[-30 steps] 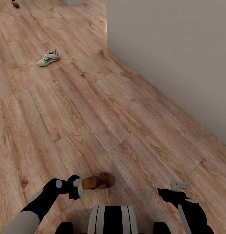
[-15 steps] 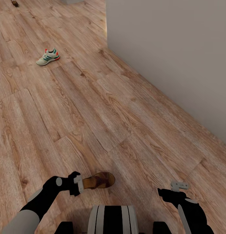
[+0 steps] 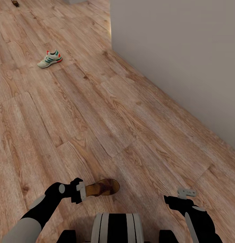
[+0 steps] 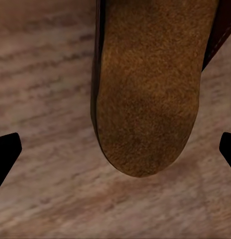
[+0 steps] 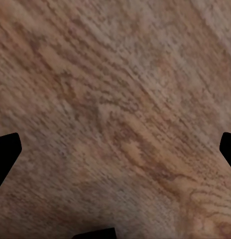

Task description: Pick up the two gym shoes and the two sandals from the corridor floor and place them onto the hallstand (shoe rack) in the corridor, making sure they are on the rack and not on the floor. Arrange them so the two gym shoes are next to each other and the two sandals are next to each other.

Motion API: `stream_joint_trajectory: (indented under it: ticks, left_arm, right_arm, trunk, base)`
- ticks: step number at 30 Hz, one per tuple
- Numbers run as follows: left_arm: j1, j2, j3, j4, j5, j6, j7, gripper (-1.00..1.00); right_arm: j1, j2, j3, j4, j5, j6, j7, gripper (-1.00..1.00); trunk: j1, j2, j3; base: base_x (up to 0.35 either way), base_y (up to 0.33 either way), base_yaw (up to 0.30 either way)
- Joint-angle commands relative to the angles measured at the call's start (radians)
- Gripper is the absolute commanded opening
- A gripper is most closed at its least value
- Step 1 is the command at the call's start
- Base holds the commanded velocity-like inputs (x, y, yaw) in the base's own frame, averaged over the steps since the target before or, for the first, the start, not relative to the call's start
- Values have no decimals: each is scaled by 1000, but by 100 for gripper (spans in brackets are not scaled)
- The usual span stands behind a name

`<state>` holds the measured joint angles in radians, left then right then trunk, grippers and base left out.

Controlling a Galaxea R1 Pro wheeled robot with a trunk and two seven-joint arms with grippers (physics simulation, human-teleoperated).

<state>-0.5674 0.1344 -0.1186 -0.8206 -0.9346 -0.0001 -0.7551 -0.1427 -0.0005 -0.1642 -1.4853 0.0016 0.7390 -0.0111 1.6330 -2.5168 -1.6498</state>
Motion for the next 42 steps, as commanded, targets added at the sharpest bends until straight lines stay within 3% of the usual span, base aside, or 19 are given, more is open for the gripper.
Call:
stream_joint_trajectory:
  ticks: [1, 15, 42]
  left_arm:
    - [0, 1, -3, -2, -6, 0, -3, 100]
    - [0, 1, -3, -2, -7, 0, -1, 100]
    - [0, 1, -4, -2, -6, 0, -1, 100]
  right_arm:
    - [0, 0, 0, -1, 0, 5, -1, 100]
    - [0, 0, 0, -1, 0, 5, -1, 100]
    - [0, 0, 0, -1, 0, 5, -1, 100]
  trunk:
    - [0, 0, -1]
    - [0, 0, -12]
    - [0, 0, -14]
  base:
    - [0, 0, 0]
    - [0, 0, -4]
    - [0, 0, -89]
